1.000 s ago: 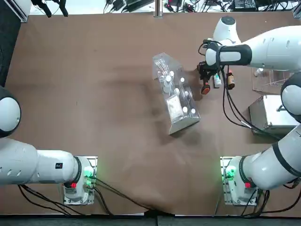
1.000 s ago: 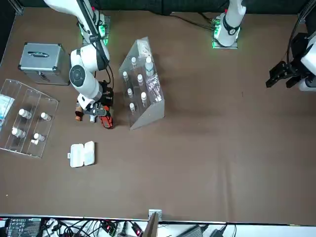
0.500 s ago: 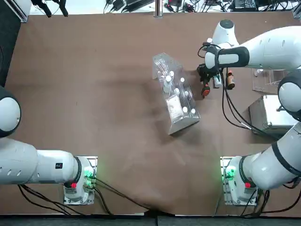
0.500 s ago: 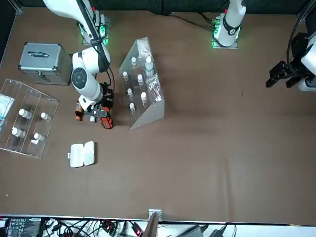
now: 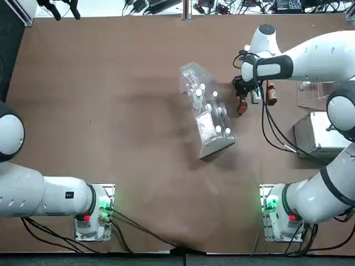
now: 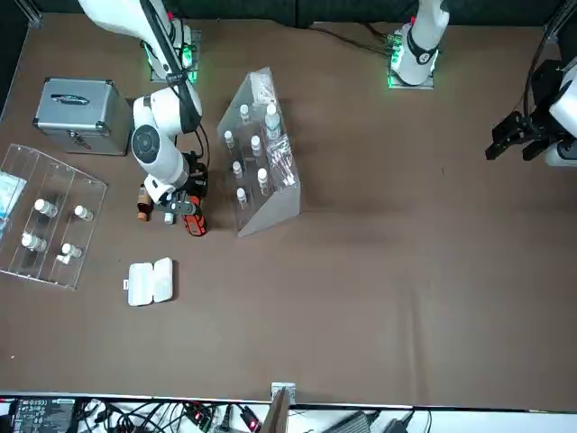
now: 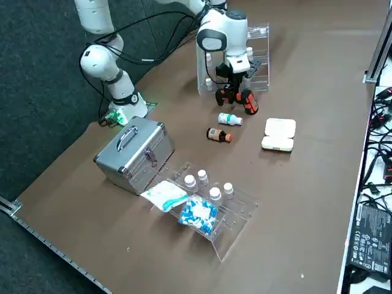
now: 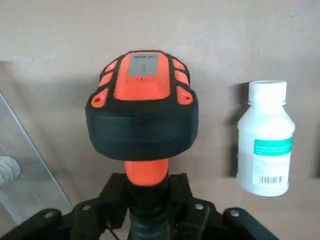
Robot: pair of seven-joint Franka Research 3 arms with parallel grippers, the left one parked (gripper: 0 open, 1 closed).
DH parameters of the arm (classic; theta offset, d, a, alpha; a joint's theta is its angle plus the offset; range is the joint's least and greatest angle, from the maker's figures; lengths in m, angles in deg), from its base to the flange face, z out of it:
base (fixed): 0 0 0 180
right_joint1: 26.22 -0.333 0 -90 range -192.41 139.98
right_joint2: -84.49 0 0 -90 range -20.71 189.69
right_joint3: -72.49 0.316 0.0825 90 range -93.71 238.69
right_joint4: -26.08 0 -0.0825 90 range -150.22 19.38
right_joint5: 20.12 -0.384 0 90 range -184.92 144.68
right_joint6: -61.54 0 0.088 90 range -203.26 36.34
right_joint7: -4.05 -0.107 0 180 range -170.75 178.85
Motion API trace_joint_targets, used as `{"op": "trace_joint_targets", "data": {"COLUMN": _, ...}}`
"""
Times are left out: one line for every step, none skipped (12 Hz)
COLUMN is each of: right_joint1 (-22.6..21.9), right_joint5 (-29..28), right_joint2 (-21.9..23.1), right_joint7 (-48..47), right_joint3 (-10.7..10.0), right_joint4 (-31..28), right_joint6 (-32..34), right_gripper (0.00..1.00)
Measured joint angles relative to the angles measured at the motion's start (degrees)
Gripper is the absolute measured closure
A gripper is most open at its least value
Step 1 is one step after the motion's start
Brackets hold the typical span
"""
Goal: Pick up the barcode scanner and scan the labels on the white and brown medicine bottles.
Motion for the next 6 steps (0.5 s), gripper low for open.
{"op": "trace_joint_targets", "data": {"right_joint1": 0.00, "right_joint5": 0.00, "right_joint2": -0.02, "right_joint7": -0.01, "right_joint3": 0.00, "right_joint4": 0.00, "right_joint6": -0.07, "right_gripper": 0.57}}
{"op": "trace_joint_targets", "data": {"right_joint1": -0.01, "right_joint5": 0.00, "right_joint2": -0.09, "right_joint7": -0.01, "right_joint3": 0.00, "right_joint4": 0.00, "right_joint6": -0.29, "right_gripper": 0.57}}
{"op": "trace_joint_targets", "data": {"right_joint1": -0.03, "right_joint5": 0.00, "right_joint2": -0.18, "right_joint7": -0.02, "right_joint3": 0.00, "right_joint4": 0.00, "right_joint6": -0.52, "right_gripper": 0.57}}
{"op": "trace_joint_targets", "data": {"right_joint1": -0.04, "right_joint5": 0.00, "right_joint2": -0.29, "right_joint7": -0.03, "right_joint3": 0.00, "right_joint4": 0.00, "right_joint6": -0.66, "right_gripper": 0.57}}
{"op": "trace_joint_targets", "data": {"right_joint1": -0.04, "right_joint5": 0.00, "right_joint2": -0.37, "right_joint7": -0.04, "right_joint3": 0.00, "right_joint4": 0.00, "right_joint6": -0.76, "right_gripper": 0.57}}
{"op": "trace_joint_targets", "data": {"right_joint1": -0.04, "right_joint5": 0.00, "right_joint2": -0.46, "right_joint7": -0.12, "right_joint3": -0.01, "right_joint4": 0.00, "right_joint6": -0.80, "right_gripper": 0.56}}
